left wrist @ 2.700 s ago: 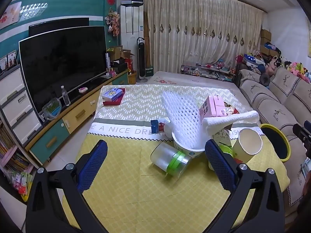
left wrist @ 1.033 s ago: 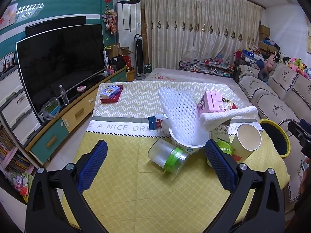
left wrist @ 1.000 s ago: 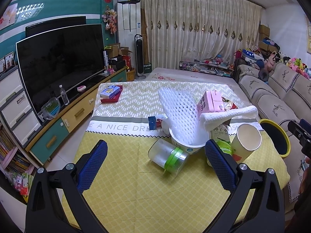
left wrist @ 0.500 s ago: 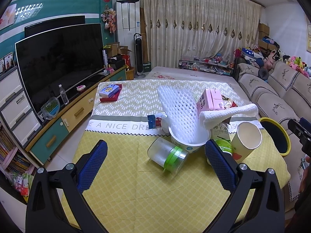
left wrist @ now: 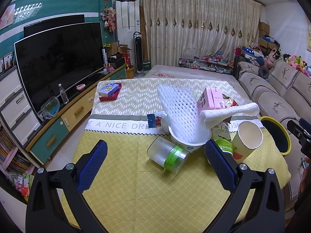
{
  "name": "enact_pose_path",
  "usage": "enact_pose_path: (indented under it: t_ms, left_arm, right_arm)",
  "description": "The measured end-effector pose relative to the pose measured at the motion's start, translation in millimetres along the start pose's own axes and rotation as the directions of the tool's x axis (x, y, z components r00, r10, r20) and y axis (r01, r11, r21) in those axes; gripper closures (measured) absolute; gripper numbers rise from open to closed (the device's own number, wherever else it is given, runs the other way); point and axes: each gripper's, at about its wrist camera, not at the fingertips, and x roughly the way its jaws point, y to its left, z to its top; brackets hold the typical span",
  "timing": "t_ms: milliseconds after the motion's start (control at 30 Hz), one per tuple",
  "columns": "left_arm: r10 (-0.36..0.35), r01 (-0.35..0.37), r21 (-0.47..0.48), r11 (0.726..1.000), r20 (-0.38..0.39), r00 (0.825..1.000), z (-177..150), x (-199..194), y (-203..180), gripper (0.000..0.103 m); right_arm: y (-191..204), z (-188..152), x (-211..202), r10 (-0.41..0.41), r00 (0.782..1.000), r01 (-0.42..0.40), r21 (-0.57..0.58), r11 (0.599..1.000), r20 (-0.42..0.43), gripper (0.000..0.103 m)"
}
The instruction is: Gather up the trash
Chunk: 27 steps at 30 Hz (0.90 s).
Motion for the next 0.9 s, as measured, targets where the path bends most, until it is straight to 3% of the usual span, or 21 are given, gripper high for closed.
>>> enact_pose_path:
  t_ms: [733,900]
  left_arm:
    - [0.003,-0.003,-0.003,1.0,-0.023,1.0,-4,14,1,0.004]
    - [0.004,-0.005,-0.006,1.0,-0.027,1.0,-4,17,3,0.004]
  right_arm:
    - [4,-5,15,0.007,0.999,-0.007,-0.005,1.0,-0.038,0.006]
    - [7,5,23,0.056,0.996,-0.057,-0.021,0.998,-0.066,0.006]
